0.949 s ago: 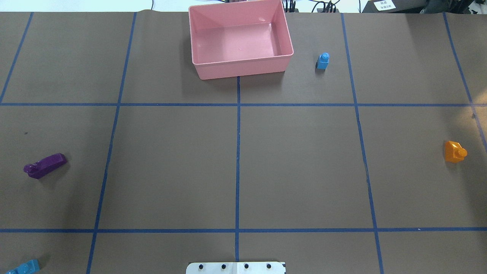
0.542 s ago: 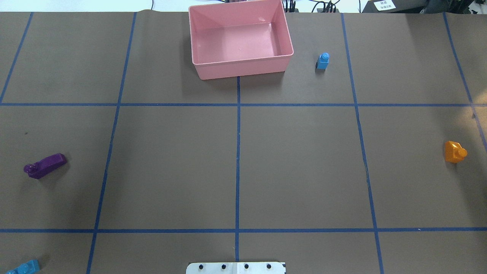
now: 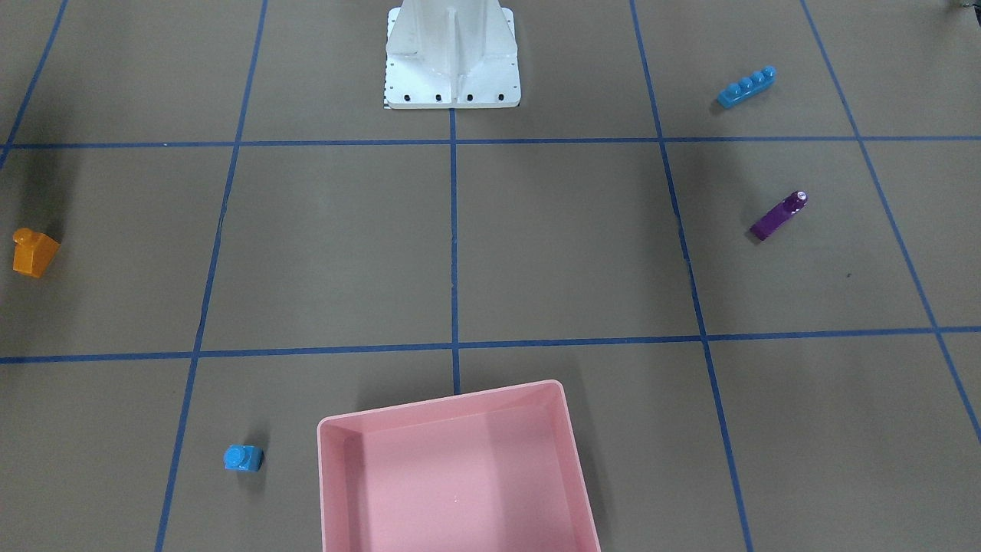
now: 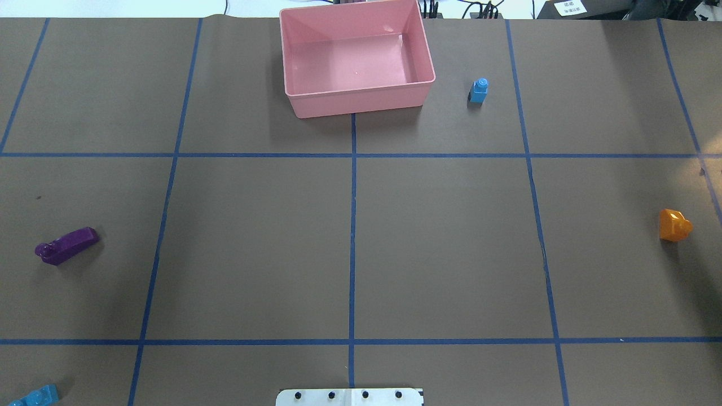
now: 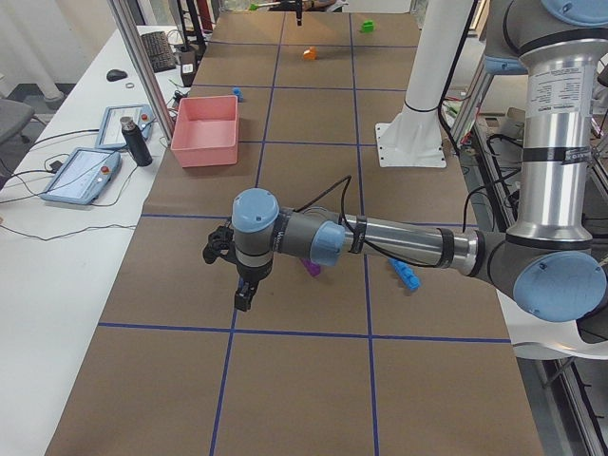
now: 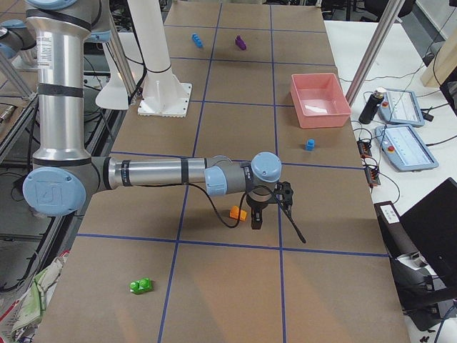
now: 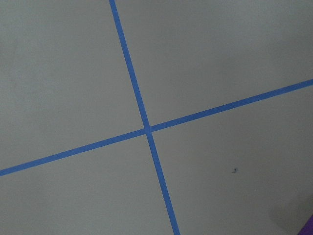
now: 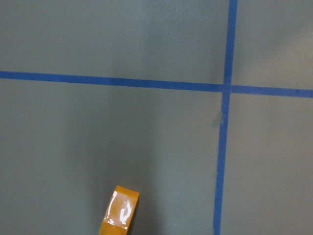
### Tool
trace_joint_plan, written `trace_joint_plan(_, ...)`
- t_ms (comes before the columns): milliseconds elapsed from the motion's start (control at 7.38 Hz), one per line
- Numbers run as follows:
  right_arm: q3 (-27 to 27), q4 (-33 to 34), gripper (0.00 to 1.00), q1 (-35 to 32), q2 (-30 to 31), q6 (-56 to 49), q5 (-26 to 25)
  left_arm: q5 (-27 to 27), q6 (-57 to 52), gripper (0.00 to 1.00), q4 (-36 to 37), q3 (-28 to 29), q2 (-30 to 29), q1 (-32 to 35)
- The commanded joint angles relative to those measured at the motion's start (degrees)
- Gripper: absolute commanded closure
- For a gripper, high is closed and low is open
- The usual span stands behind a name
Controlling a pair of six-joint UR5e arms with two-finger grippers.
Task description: Put all blocks into box
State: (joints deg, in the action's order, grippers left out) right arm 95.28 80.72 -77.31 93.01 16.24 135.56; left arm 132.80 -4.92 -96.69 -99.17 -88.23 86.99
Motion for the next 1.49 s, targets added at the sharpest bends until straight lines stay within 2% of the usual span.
trace_joint_plan(0,-0.1,-6.7,0.0,7.8,0.2,15.4,-1.8,-0.1,0.0,0.0,0.0,0.2,-0.1,-0.2)
trace_joint_plan(271,-0.3,-6.6,0.0,10.8,0.2,18.4,-1.9,-0.1,0.0,0.0,-0.1,0.0,-0.2,-0.2)
trace_joint_plan(814,-5.8,-6.6,0.0,13.1,0.2,18.2,-1.9,0.0,0.0,0.0,-0.1,-0.8,-0.4,-0.2)
trace_joint_plan(1220,-6.0,-6.6,0.0,14.8,0.2,18.5,-1.8,0.0,0.1,0.0,-0.1,-1.3,-0.4,-0.2)
trace_joint_plan(1356,-6.0,-6.5,0.21,14.9,0.2,18.6,-1.9,0.0,0.1,0.0,-0.1,-1.3,-0.4,-0.2)
